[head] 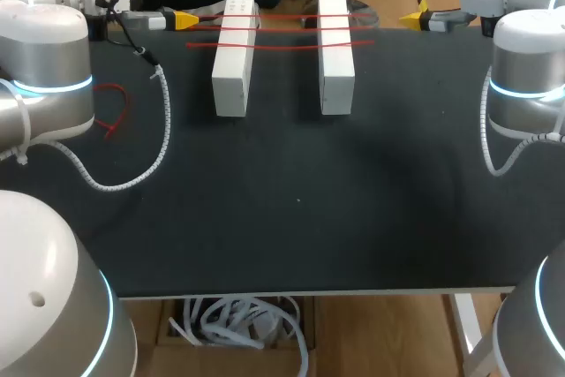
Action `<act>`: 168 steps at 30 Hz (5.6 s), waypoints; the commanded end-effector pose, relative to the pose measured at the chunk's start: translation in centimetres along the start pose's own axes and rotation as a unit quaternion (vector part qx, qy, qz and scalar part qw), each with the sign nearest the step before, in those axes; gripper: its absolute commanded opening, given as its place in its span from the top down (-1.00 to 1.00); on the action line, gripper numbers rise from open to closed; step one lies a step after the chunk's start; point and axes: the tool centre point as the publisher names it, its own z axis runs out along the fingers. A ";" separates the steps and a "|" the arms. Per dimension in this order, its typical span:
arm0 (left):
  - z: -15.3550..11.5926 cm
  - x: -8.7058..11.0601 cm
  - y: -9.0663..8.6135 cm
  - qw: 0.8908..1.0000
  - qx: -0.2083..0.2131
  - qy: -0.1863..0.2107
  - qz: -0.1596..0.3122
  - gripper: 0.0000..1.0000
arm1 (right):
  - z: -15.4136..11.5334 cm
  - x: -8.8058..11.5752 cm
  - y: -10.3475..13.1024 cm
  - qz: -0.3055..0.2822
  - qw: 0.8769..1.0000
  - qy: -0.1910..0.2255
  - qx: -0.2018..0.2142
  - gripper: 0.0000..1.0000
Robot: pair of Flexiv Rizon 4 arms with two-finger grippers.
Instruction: Grab the tape and strap the tape.
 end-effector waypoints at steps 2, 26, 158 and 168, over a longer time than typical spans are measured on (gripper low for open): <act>0.1 0.0 0.1 1.000 0.003 -0.001 0.000 -1.00 | 0.0 0.0 0.0 0.000 1.000 0.000 0.000 -1.00; 1.0 0.0 2.2 0.978 -0.020 0.177 0.111 -1.00 | 0.0 0.0 0.0 0.000 1.000 0.000 0.000 -1.00; 7.6 -1.8 8.6 0.910 0.066 0.386 0.133 0.39 | 0.0 0.0 0.0 0.000 1.000 0.000 0.000 -1.00; 7.9 -2.1 8.3 0.911 0.069 0.384 0.133 0.43 | 0.0 0.0 0.0 0.000 1.000 0.000 0.000 -1.00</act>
